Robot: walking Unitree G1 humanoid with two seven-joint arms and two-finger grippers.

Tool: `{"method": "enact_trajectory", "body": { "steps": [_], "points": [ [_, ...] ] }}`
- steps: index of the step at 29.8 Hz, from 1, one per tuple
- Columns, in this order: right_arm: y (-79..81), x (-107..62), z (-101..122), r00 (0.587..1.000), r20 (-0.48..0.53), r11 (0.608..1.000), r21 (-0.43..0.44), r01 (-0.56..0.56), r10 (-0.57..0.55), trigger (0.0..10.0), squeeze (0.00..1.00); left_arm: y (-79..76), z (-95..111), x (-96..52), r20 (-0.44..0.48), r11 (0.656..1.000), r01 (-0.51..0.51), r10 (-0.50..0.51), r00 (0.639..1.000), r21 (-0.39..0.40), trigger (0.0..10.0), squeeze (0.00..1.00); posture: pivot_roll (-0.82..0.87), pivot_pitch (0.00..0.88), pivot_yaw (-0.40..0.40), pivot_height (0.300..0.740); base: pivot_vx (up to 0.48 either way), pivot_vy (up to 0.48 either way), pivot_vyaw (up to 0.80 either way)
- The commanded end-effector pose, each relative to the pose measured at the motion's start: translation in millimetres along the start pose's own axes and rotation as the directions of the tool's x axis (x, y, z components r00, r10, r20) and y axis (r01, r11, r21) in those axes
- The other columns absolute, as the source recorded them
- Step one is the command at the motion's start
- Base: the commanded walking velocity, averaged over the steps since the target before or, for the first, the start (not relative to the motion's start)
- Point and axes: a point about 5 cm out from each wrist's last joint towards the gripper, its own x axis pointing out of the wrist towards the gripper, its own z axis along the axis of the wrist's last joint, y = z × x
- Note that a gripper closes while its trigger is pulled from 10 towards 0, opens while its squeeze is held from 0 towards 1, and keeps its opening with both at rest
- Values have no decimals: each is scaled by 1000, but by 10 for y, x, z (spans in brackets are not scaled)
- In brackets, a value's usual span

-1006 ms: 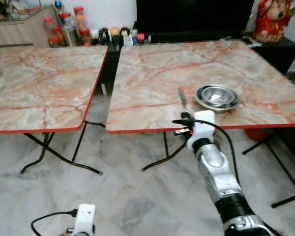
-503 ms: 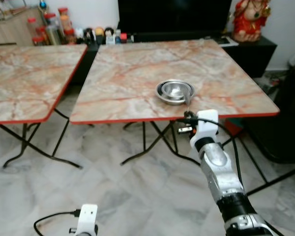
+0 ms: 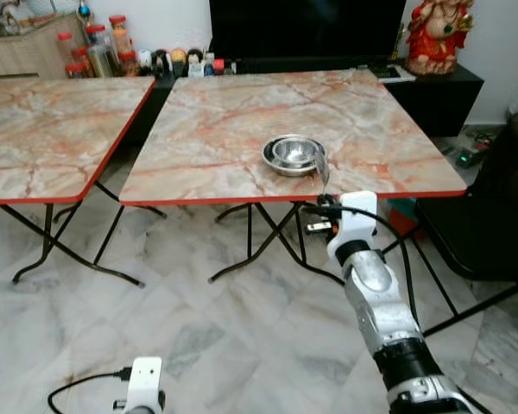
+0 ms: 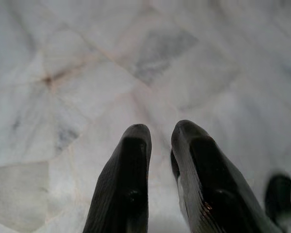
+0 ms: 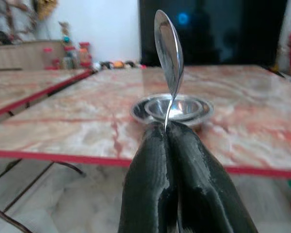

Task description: Setting the table

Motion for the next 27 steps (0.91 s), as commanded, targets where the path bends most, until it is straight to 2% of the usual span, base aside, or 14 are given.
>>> {"method": "enact_trajectory", "body": {
  "steps": [1, 9, 12, 27],
  "points": [
    [-5, 13, 19, 1000, 0, 1000, 9, 6, -6, 10000, 0, -27, -29, -6, -9, 1000, 5, -5, 1000, -5, 10000, 0, -82, 0, 23, 728, 416, 0, 0],
    [-12, 14, 8, 1000, -8, 1000, 27, 16, -16, 10000, 0, -24, -34, -6, -13, 1000, 6, -6, 1000, -4, 10000, 0, -80, 0, 24, 728, 414, 0, 0],
    [-5, 14, 3, 1000, -7, 1000, 29, 11, -11, 10000, 0, -26, -39, -7, -15, 1000, 7, -7, 1000, 1, 10000, 0, -81, 0, 26, 728, 412, 0, -746],
    [5, 23, 26, 1000, 3, 1000, 13, 5, -5, 10000, 0, -38, -30, -4, -15, 1000, 10, -10, 1000, -1, 10000, 0, -81, 0, 22, 728, 415, 0, 0]
  ]
}}
